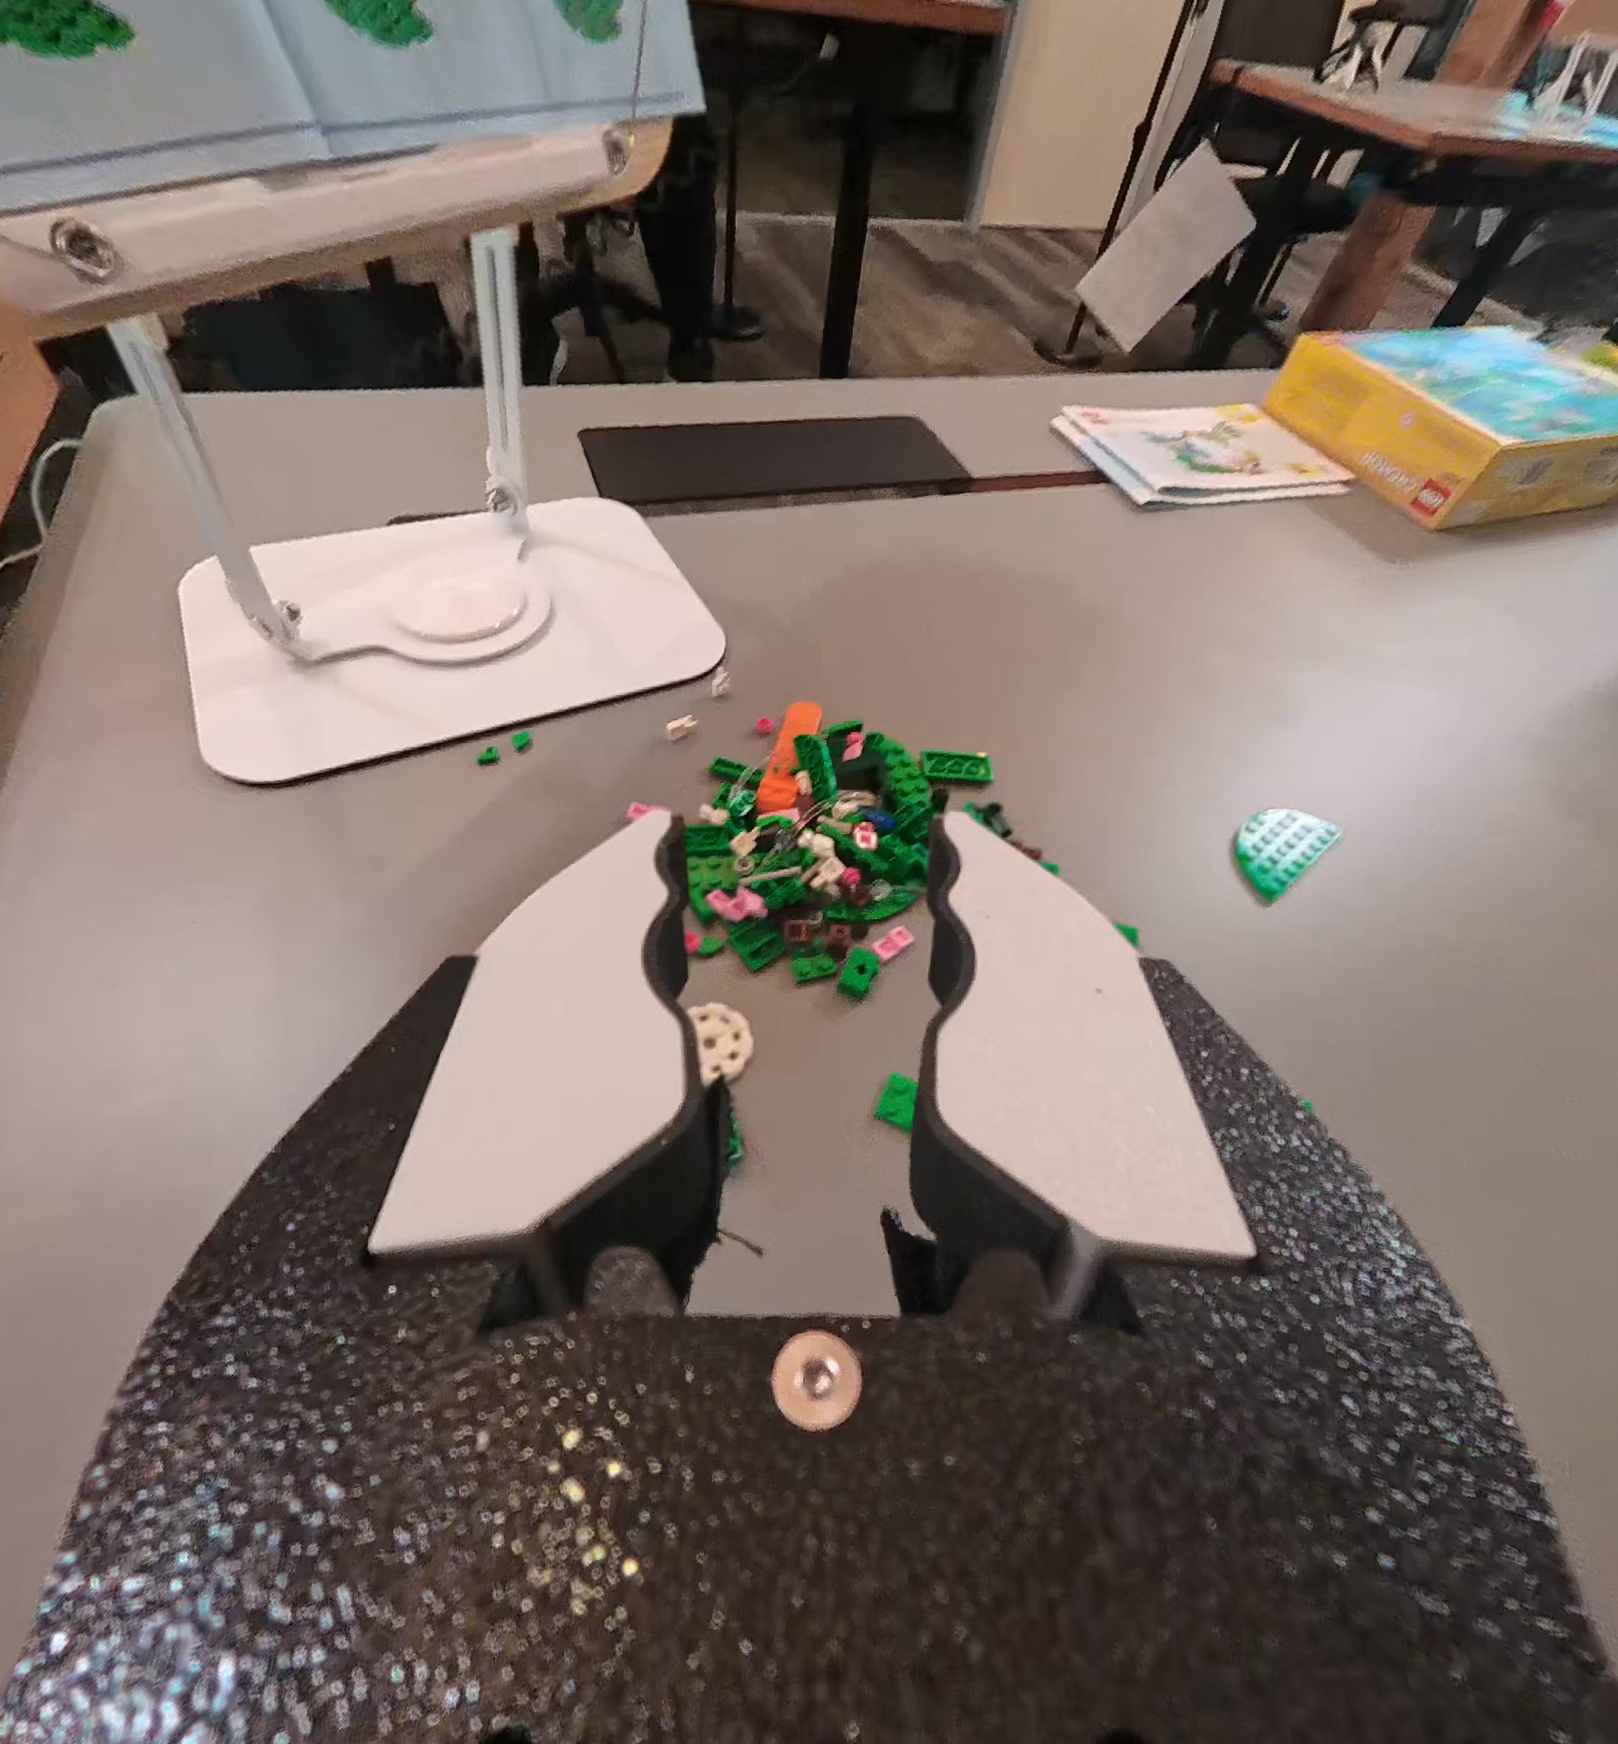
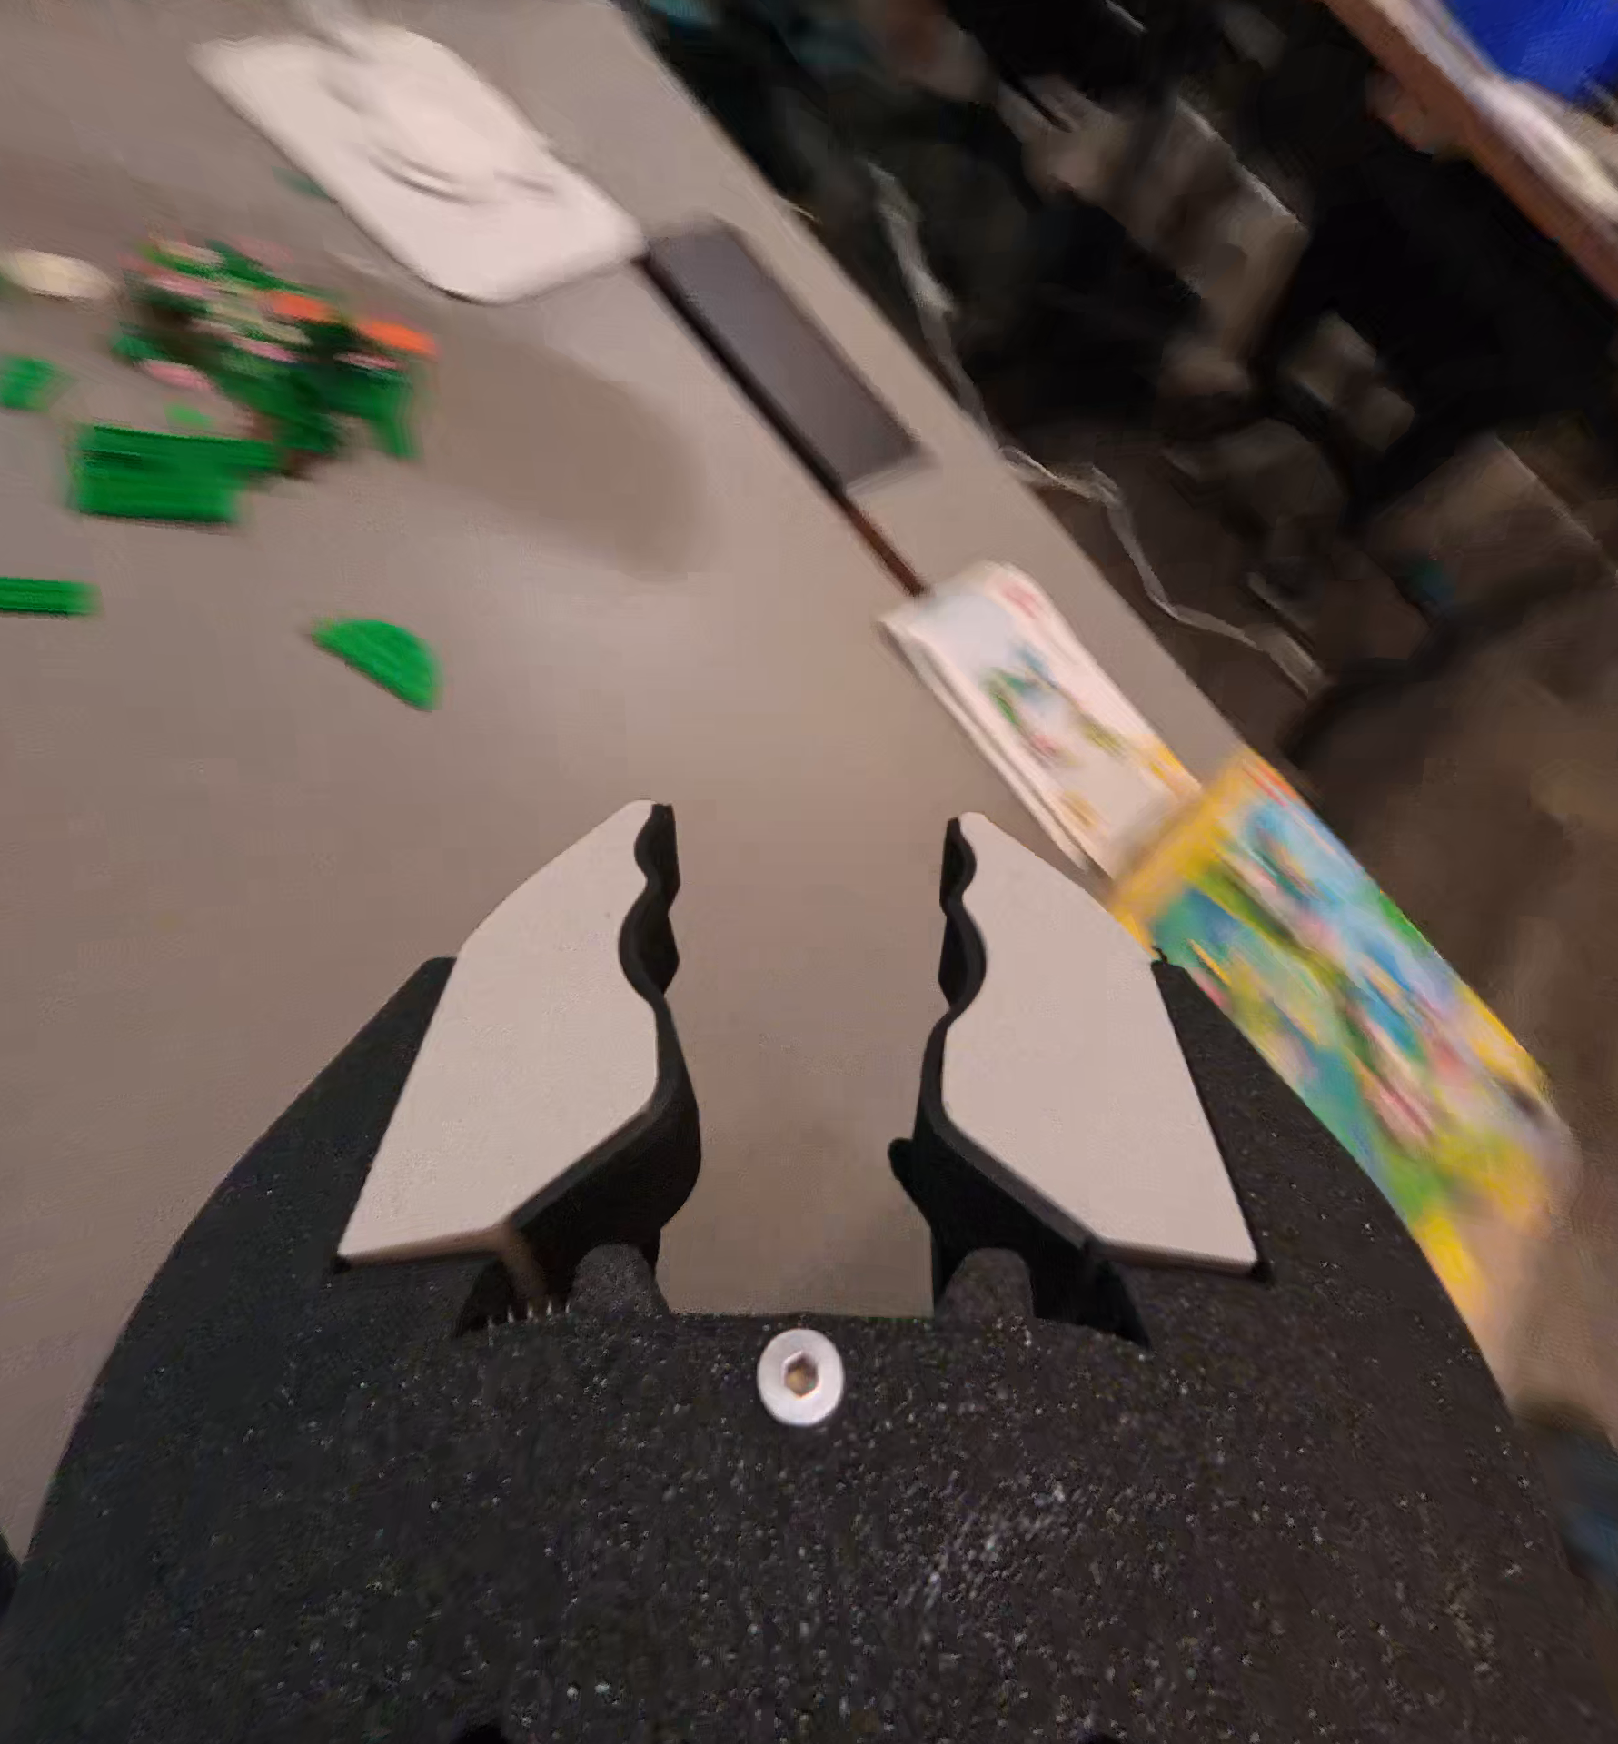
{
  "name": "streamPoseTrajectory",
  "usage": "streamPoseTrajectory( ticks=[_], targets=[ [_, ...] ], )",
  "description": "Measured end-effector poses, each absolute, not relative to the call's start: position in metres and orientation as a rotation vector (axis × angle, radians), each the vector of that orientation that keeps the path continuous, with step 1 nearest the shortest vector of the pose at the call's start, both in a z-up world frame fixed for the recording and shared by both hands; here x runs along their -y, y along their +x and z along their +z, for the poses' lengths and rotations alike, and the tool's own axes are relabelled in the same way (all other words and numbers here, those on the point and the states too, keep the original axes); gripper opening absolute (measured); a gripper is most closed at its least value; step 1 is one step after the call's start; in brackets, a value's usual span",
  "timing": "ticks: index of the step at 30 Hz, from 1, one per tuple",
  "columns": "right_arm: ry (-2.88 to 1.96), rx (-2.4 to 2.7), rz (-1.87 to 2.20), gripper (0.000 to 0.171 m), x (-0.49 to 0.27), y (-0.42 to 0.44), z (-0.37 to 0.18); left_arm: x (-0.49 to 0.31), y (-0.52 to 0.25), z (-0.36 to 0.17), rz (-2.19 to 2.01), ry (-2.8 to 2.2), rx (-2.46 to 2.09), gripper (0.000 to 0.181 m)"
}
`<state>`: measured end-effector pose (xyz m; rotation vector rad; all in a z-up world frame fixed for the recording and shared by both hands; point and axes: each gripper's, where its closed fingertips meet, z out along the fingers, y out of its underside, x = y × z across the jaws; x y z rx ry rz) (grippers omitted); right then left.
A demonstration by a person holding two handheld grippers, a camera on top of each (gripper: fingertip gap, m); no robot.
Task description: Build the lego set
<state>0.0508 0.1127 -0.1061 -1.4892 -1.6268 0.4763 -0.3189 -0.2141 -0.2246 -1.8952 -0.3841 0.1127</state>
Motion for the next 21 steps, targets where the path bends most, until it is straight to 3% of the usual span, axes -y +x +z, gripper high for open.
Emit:
streamPoseTrajectory(
  ticks=[1, 3, 5, 9, 21],
  targets=[
    [-1.403, 1.715, 0.572, 0.053, -0.086, 0.022, -0.123, 0.216, -0.322, -0.228, 0.116, -1.904, 0.384, 0.049],
    [-1.245, 1.872, 0.72, 0.048, -0.039, -0.03, -0.167, 0.218, -0.324, -0.234, 0.098, -1.916, 0.372, 0.049],
    [-1.154, 2.089, 0.835, 0.055, 0.002, -0.067, -0.223, 0.217, -0.317, -0.242, 0.024, -1.943, 0.331, 0.05],
    [-1.143, 2.389, 0.788, 0.06, 0.031, -0.11, -0.31, 0.219, -0.308, -0.256, -0.025, -2.019, 0.253, 0.052],
    [-1.075, 2.879, 0.445, 0.045, 0.05, -0.137, -0.353, 0.209, -0.267, -0.276, -0.19, -2.147, 0.02, 0.051]
  ],
)
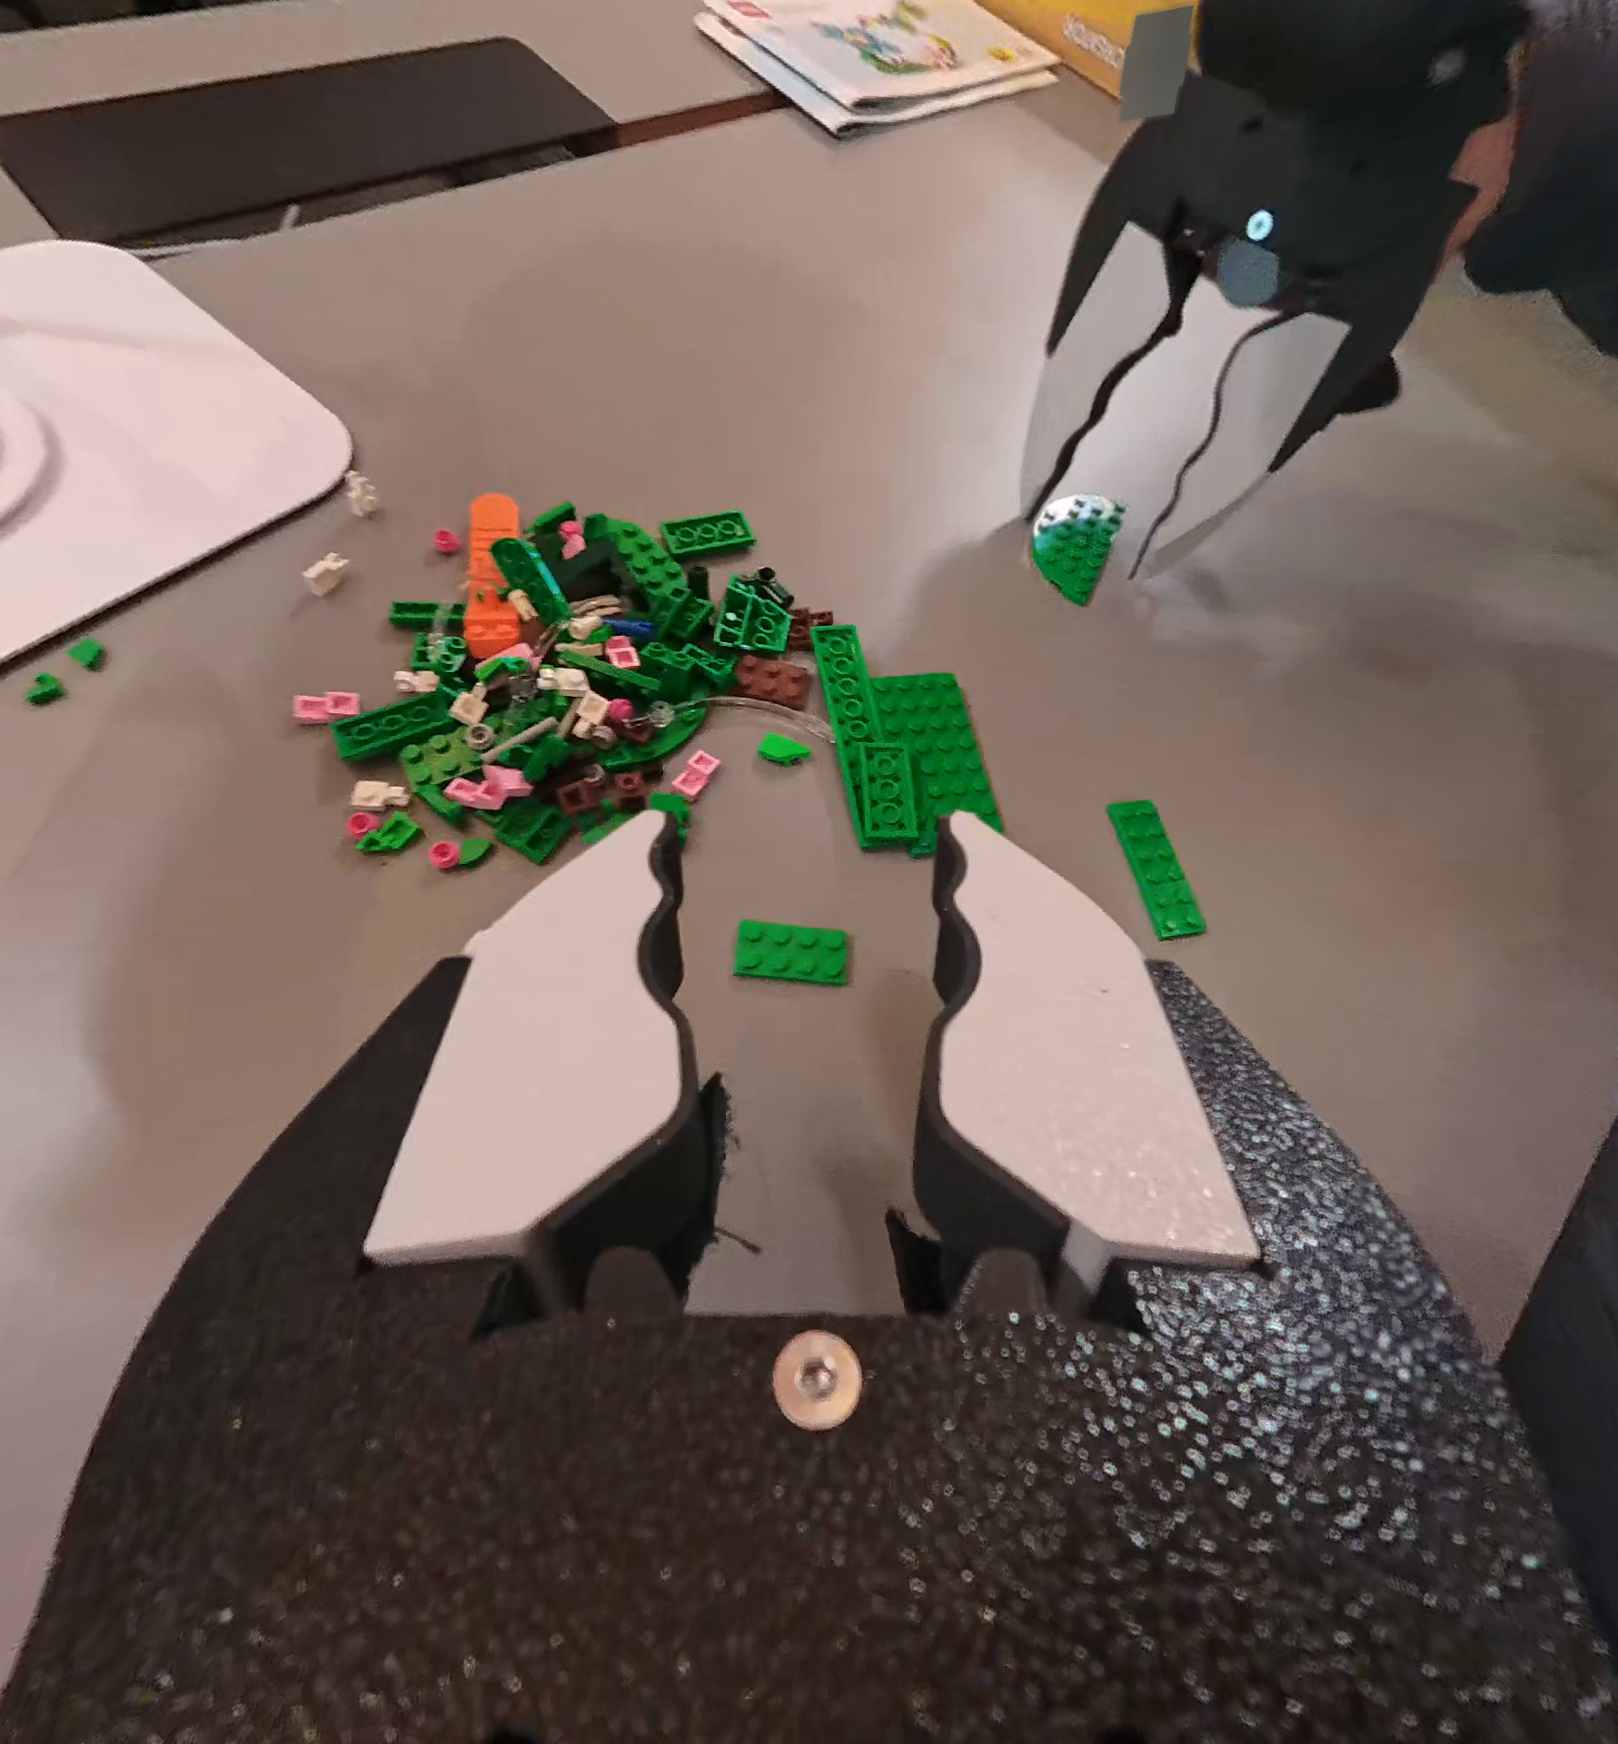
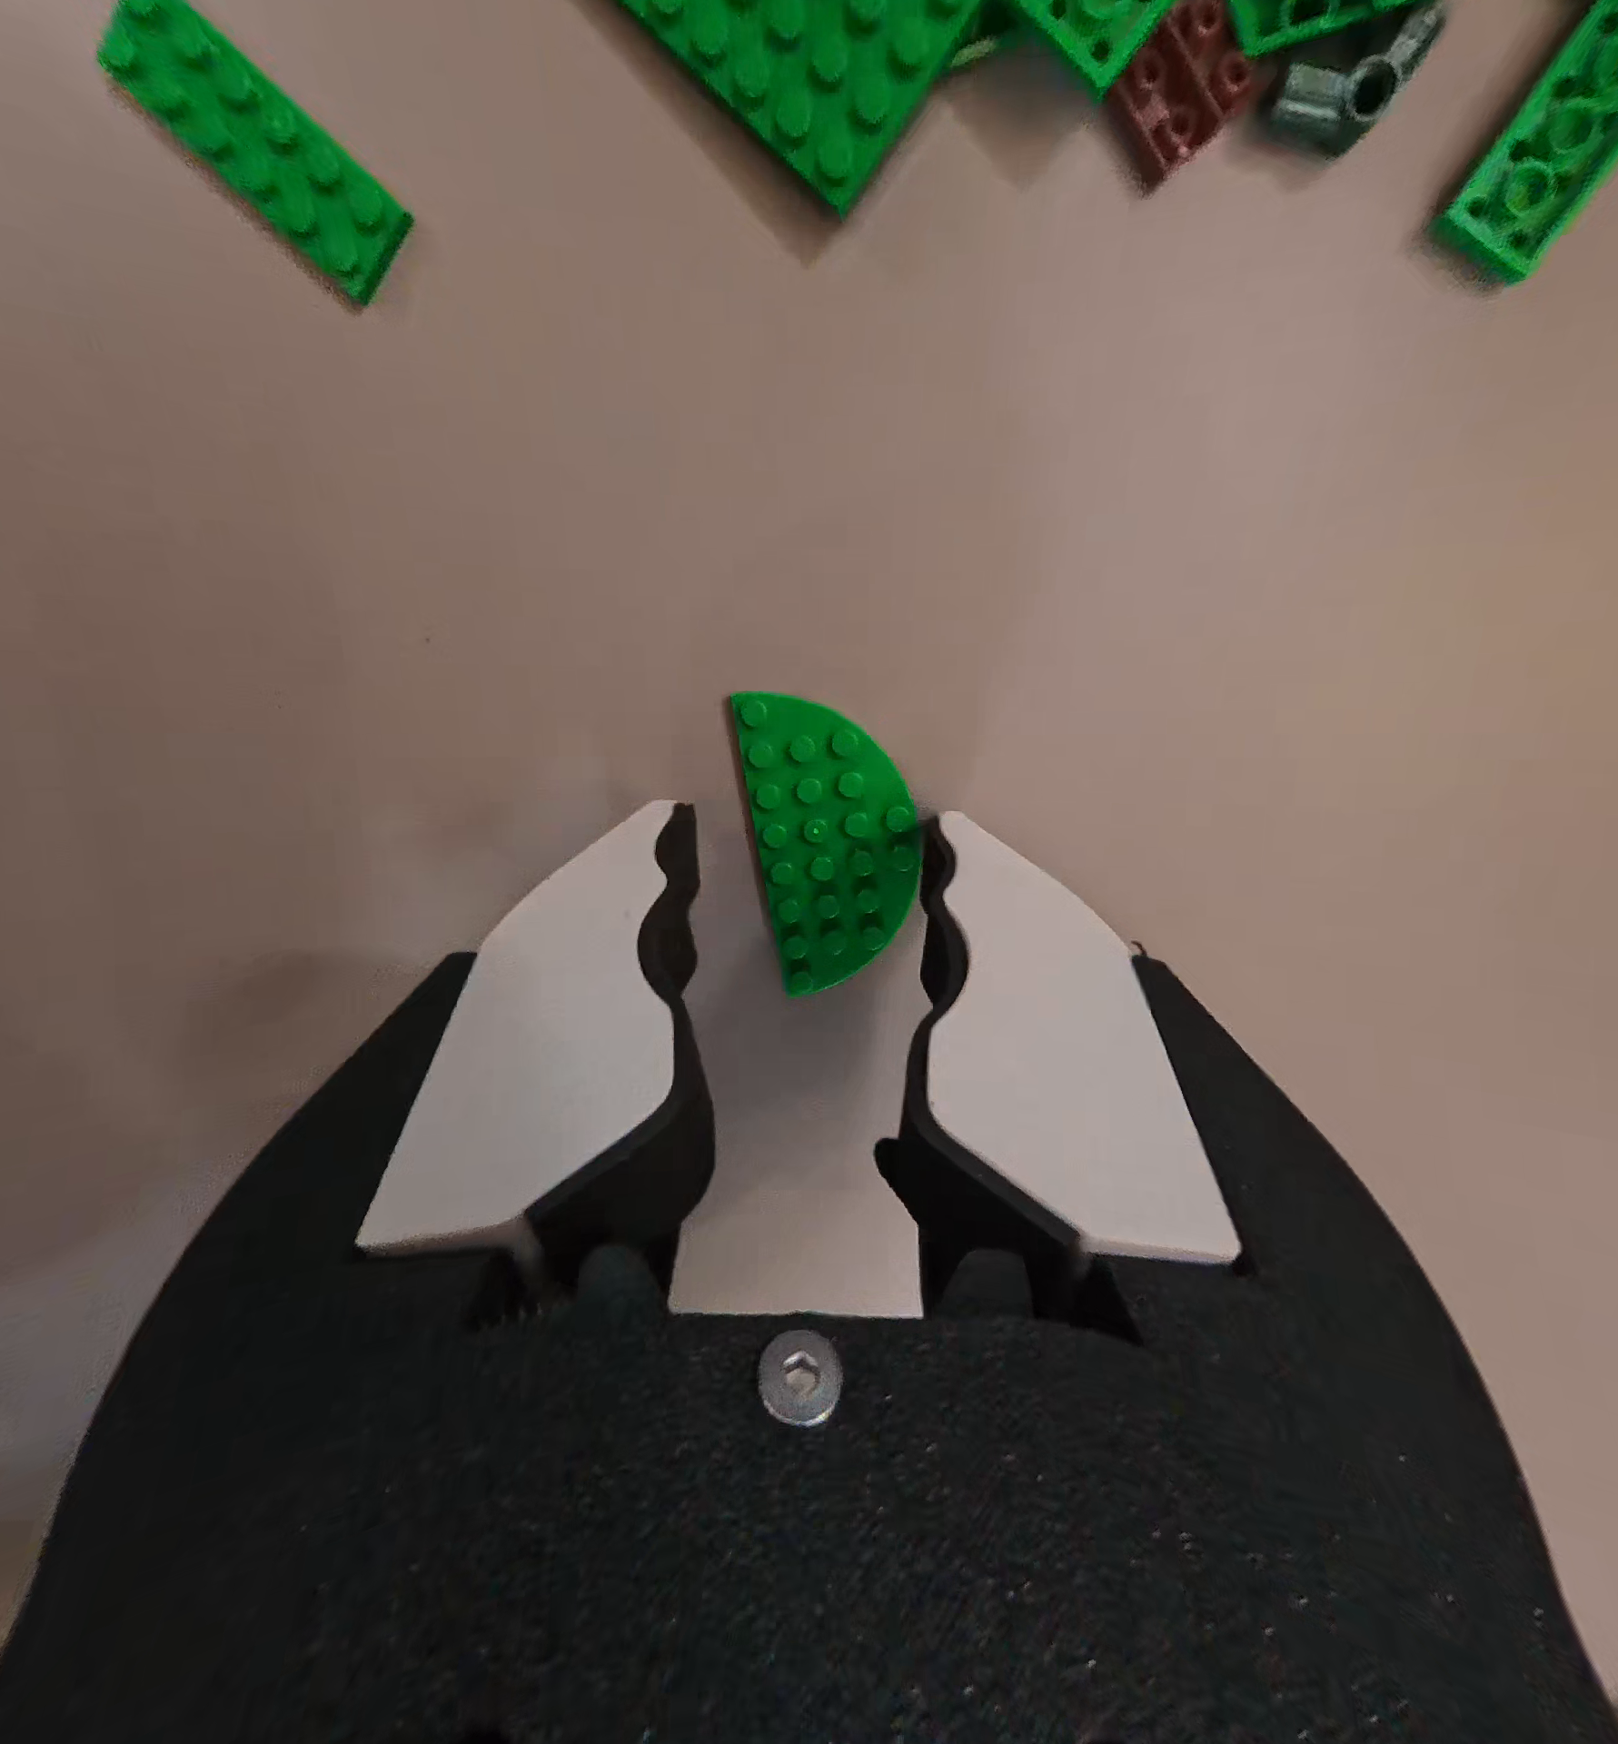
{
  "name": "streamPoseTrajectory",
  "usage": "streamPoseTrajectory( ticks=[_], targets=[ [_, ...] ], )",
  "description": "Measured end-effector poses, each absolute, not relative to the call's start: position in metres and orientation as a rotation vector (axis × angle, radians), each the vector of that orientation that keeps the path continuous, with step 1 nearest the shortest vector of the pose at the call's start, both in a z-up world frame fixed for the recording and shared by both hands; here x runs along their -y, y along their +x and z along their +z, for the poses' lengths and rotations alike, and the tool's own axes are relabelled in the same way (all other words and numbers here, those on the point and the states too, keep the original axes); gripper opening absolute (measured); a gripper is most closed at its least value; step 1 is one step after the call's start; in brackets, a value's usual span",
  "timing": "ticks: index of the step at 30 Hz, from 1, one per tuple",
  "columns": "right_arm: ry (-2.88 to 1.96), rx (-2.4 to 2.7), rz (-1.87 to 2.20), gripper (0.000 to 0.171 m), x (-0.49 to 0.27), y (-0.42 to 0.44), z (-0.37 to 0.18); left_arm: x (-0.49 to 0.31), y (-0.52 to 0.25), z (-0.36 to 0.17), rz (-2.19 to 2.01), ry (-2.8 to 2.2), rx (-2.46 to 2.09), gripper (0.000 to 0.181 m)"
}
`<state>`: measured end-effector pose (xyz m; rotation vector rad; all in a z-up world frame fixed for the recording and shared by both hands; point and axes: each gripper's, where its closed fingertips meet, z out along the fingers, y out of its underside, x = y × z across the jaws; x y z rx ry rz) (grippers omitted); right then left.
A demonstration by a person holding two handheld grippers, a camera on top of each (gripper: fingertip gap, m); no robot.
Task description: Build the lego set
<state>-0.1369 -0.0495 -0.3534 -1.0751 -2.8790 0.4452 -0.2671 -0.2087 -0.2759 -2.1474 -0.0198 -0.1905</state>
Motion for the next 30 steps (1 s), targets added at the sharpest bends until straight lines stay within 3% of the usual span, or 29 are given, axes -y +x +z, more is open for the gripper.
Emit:
streamPoseTrajectory(
  ticks=[2, 6, 9, 11, 17, 21, 25, 30],
  targets=[
    [-1.036, 2.942, 0.408, 0.03, 0.051, -0.135, -0.353, 0.206, -0.262, -0.277, -0.198, -2.159, -0.003, 0.051],
    [-0.915, 3.029, 0.305, 0.029, 0.045, -0.131, -0.353, 0.202, -0.256, -0.278, -0.209, -2.173, -0.032, 0.051],
    [-0.672, 3.065, 0.285, 0.0, 0.038, -0.132, -0.346, 0.201, -0.255, -0.278, -0.184, -2.196, -0.036, 0.052],
    [-0.415, 3.076, 0.269, 0.001, 0.032, -0.132, -0.342, 0.201, -0.253, -0.277, -0.171, -2.202, -0.045, 0.052],
    [-0.091, 2.968, 0.232, 0.016, 0.027, -0.149, -0.331, 0.198, -0.248, -0.275, -0.157, -2.223, -0.055, 0.053],
    [-0.662, 2.735, 0.399, 0.054, 0.017, -0.166, -0.31, 0.196, -0.247, -0.278, -0.146, -2.24, -0.06, 0.054],
    [-1.23, 2.362, 0.886, 0.061, 0.026, -0.146, -0.305, 0.195, -0.247, -0.281, -0.15, -2.242, -0.067, 0.054],
    [-1.395, 2.122, 0.917, 0.064, 0.023, -0.113, -0.332, 0.188, -0.238, -0.282, -0.214, -2.22, -0.097, 0.054]
  ],
)
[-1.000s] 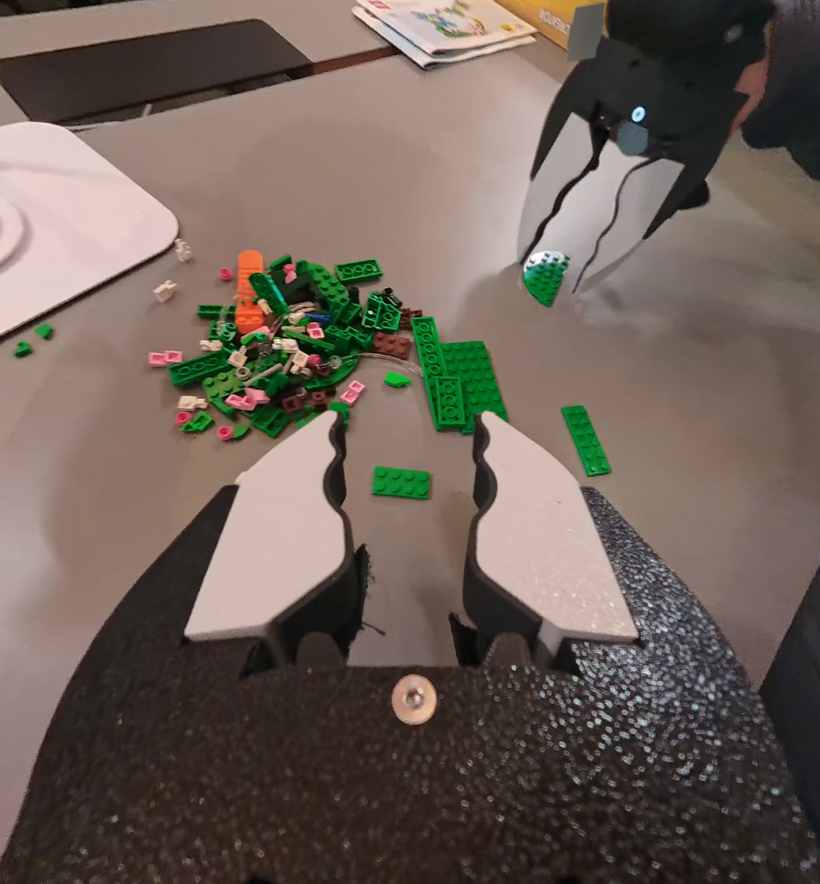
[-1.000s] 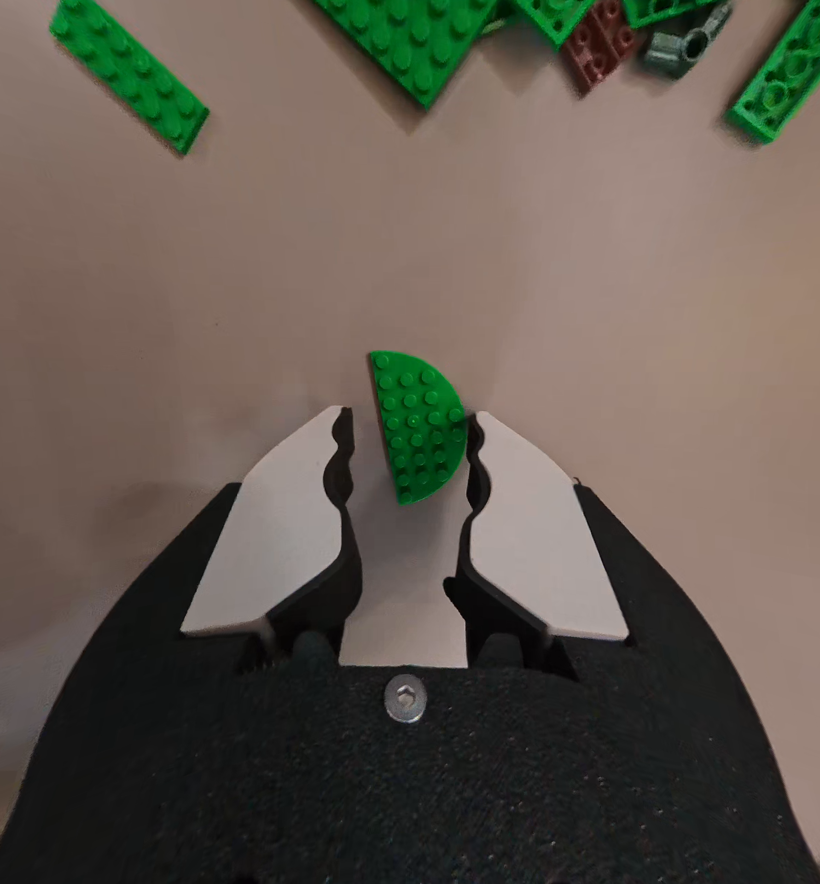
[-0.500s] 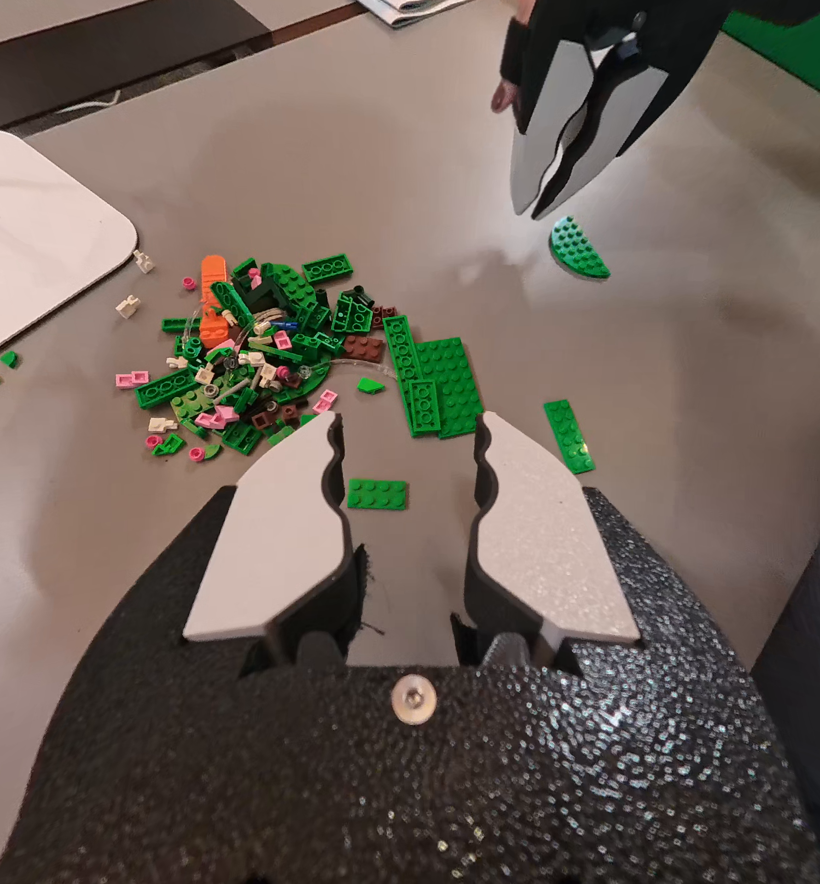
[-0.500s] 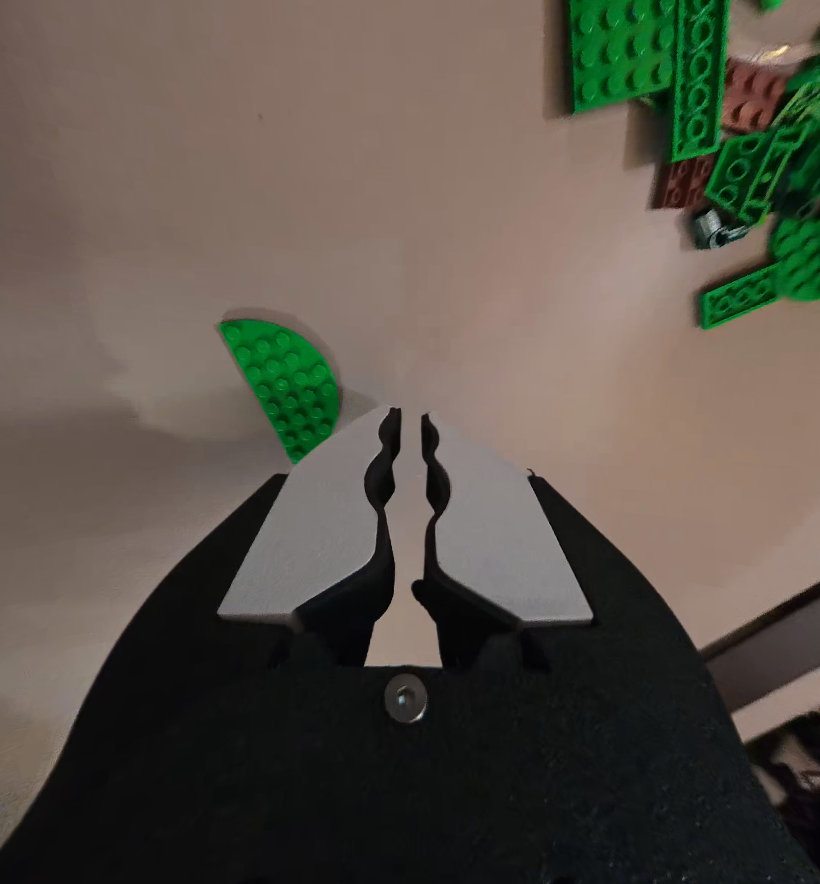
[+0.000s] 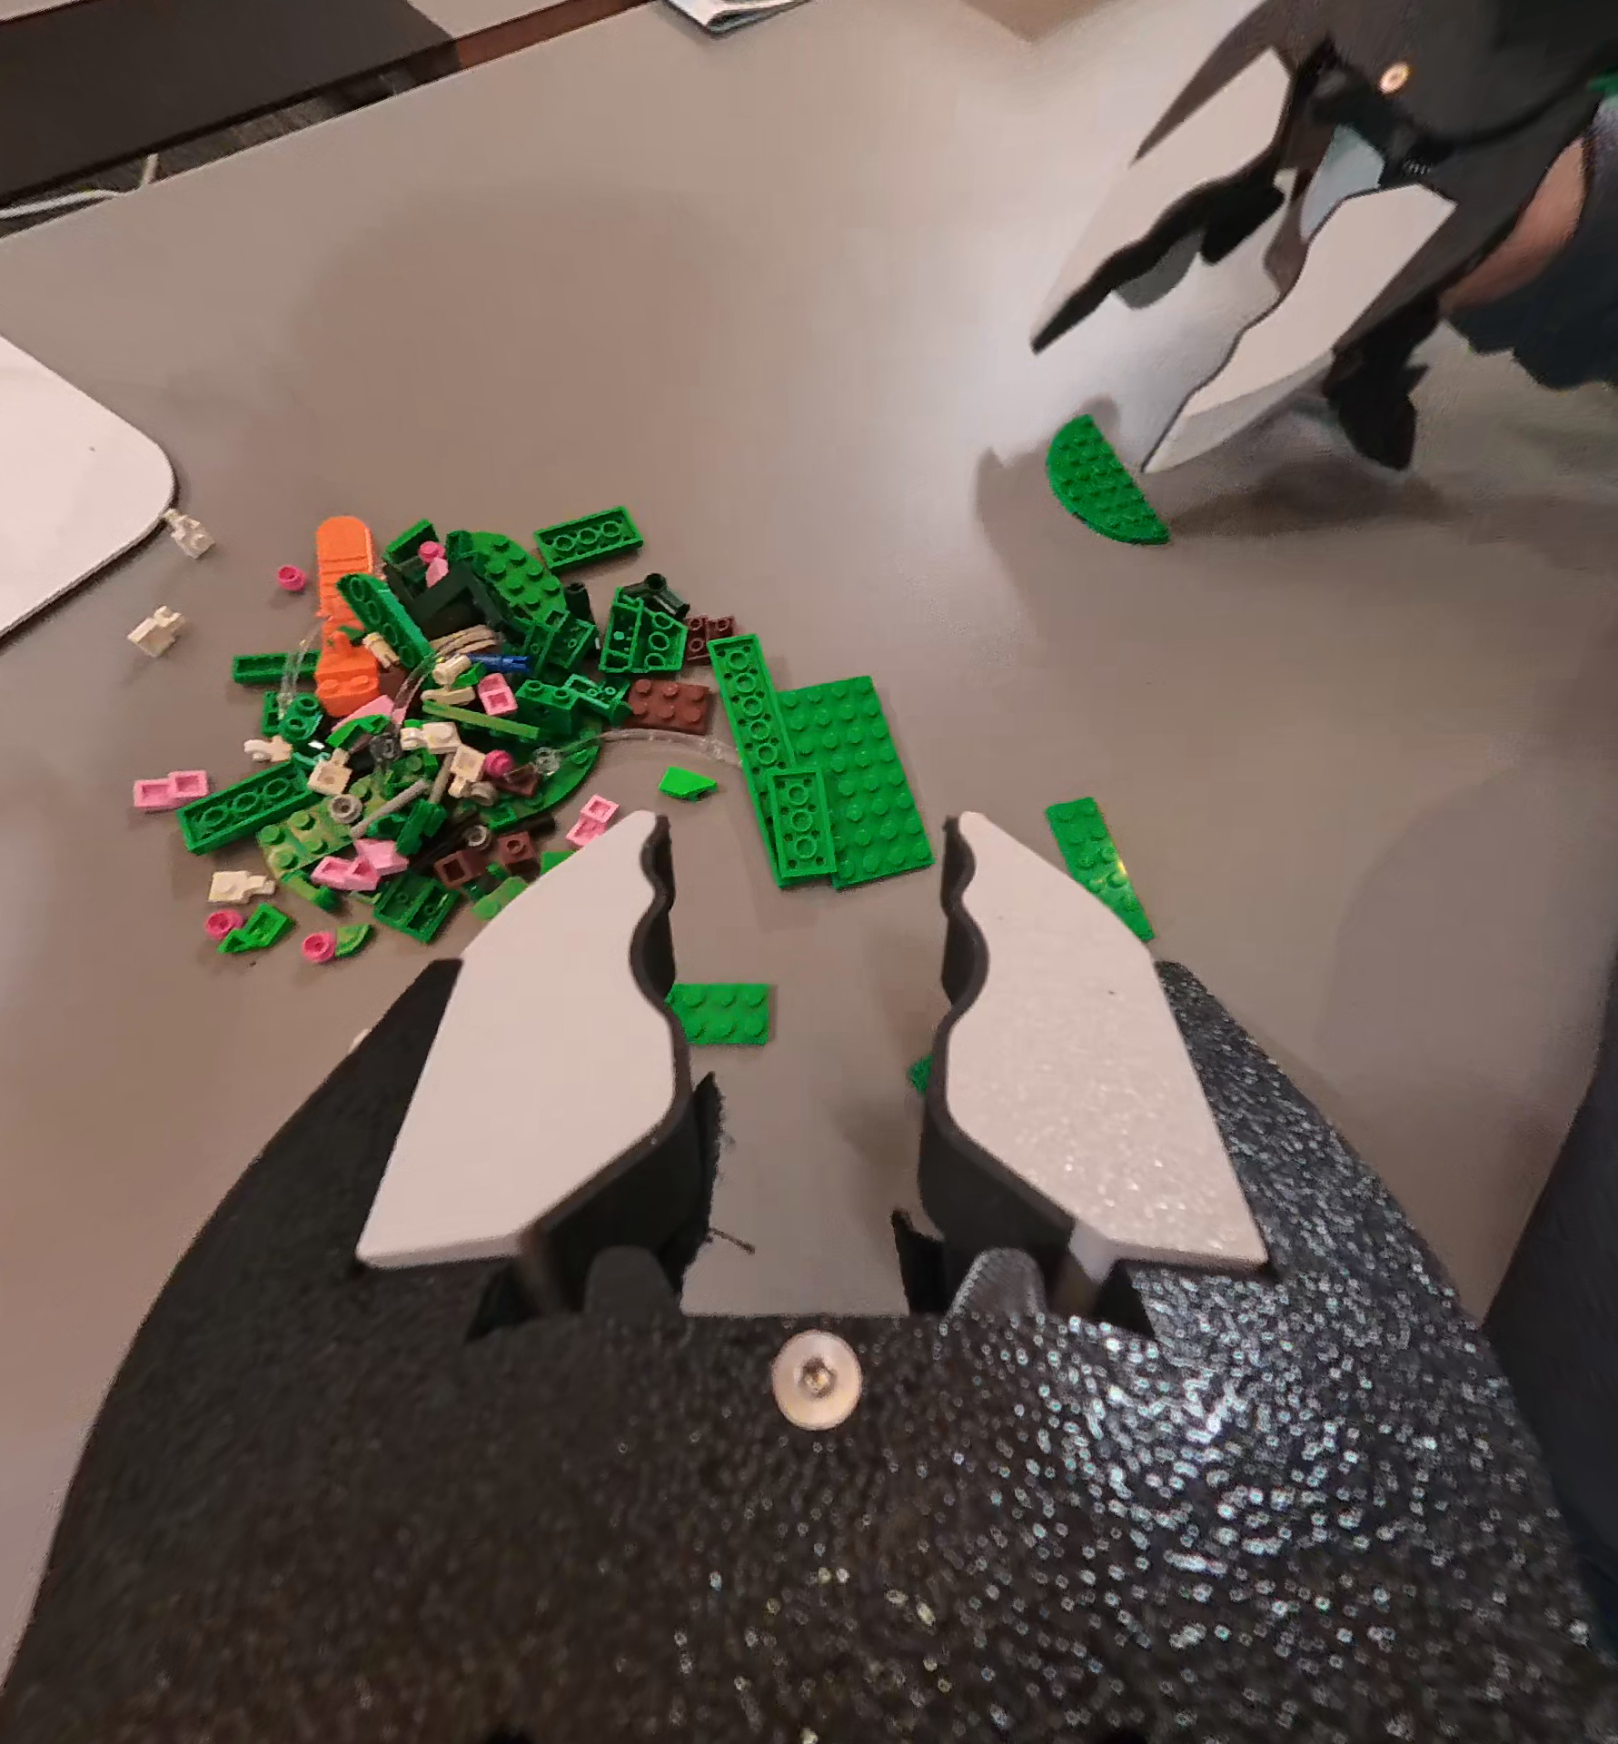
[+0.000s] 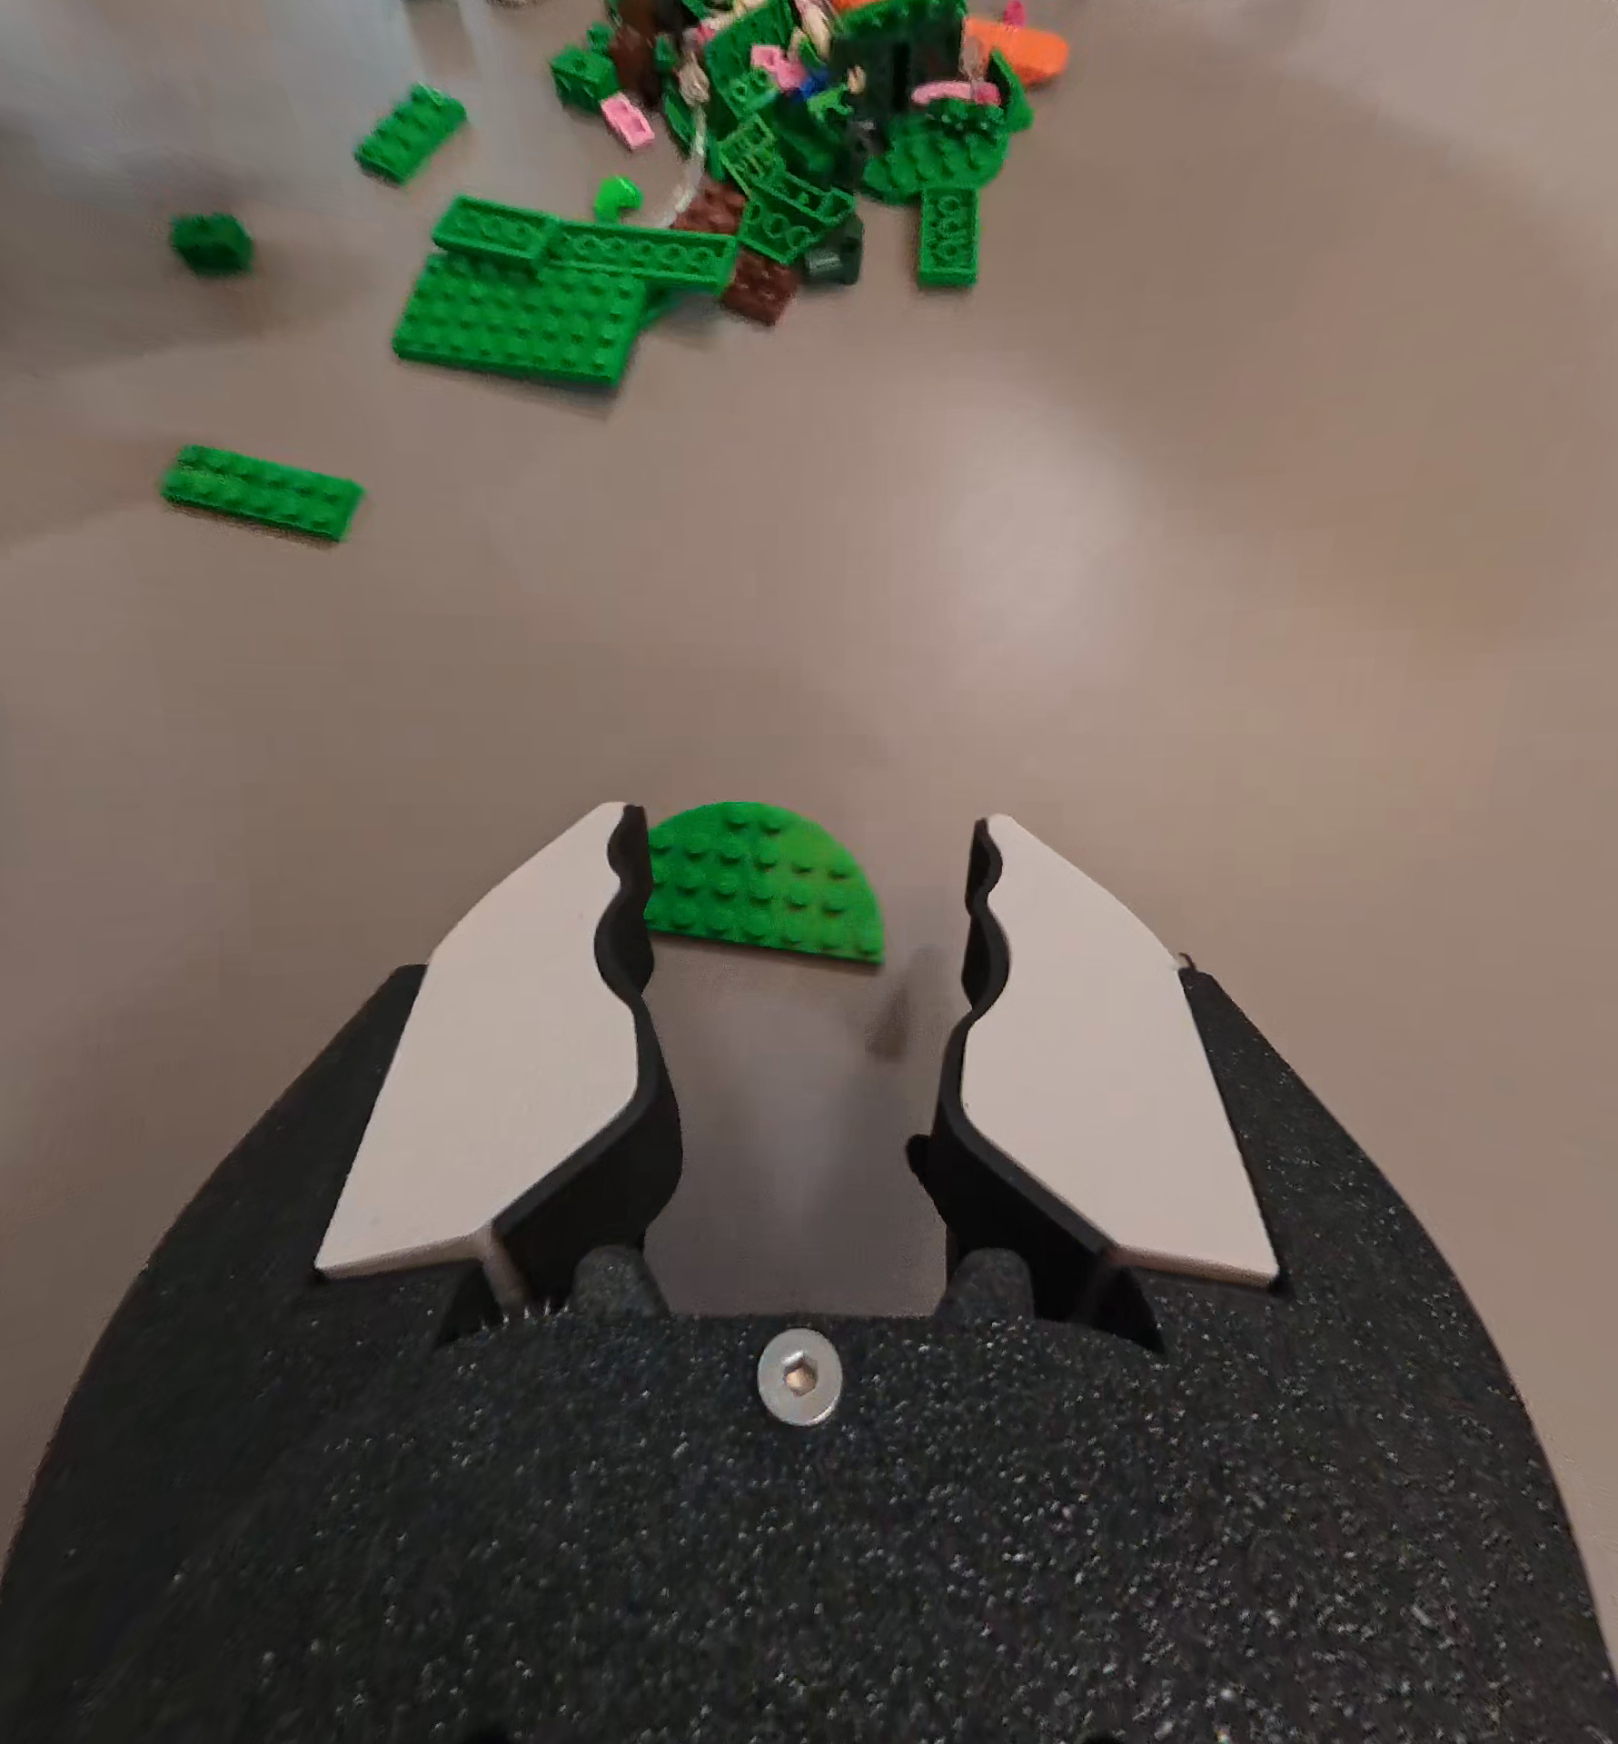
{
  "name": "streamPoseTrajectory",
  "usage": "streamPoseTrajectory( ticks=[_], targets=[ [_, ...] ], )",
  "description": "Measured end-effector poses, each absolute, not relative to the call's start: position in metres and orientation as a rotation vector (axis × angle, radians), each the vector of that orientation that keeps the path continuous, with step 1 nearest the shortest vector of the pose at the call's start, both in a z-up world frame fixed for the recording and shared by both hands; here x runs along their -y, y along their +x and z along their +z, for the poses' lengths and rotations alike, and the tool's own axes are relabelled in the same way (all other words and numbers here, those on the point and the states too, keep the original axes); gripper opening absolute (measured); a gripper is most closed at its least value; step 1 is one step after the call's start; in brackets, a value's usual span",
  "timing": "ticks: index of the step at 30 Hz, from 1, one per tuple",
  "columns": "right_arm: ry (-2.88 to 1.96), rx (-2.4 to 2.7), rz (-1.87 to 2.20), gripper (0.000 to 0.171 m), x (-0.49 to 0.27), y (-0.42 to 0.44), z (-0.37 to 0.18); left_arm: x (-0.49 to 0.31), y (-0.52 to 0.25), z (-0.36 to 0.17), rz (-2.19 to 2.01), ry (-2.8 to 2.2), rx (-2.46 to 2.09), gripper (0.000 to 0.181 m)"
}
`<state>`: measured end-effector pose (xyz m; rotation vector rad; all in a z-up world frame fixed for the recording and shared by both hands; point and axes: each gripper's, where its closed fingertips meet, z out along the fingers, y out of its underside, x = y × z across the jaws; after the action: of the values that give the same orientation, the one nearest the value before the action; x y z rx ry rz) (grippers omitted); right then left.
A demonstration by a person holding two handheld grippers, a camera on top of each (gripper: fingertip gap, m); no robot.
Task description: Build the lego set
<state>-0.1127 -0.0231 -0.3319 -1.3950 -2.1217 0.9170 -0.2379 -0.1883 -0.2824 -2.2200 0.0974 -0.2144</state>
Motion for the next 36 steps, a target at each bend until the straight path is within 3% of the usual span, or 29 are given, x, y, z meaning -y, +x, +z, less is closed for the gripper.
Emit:
streamPoseTrajectory(
  ticks=[6, 10, 27, 32, 36],
  targets=[
    [-1.495, 2.088, 0.859, 0.068, 0.036, -0.1, -0.352, 0.188, -0.236, -0.286, -0.214, -2.243, -0.103, 0.054],
    [-1.47, 2.098, 0.812, 0.061, 0.035, -0.099, -0.353, 0.191, -0.24, -0.285, -0.205, -2.243, -0.087, 0.054],
    [-1.181, 2.398, 0.834, 0.061, -0.003, -0.126, -0.353, 0.196, -0.246, -0.296, -0.243, -2.275, -0.053, 0.056],
    [-1.058, 2.293, 0.871, 0.08, 0.018, -0.134, -0.322, 0.191, -0.252, -0.295, -0.249, -2.243, 0.001, 0.079],
    [-0.942, 2.021, 1.079, 0.078, 0.05, -0.152, -0.295, 0.189, -0.254, -0.297, -0.249, -2.238, 0.012, 0.084]
  ],
)
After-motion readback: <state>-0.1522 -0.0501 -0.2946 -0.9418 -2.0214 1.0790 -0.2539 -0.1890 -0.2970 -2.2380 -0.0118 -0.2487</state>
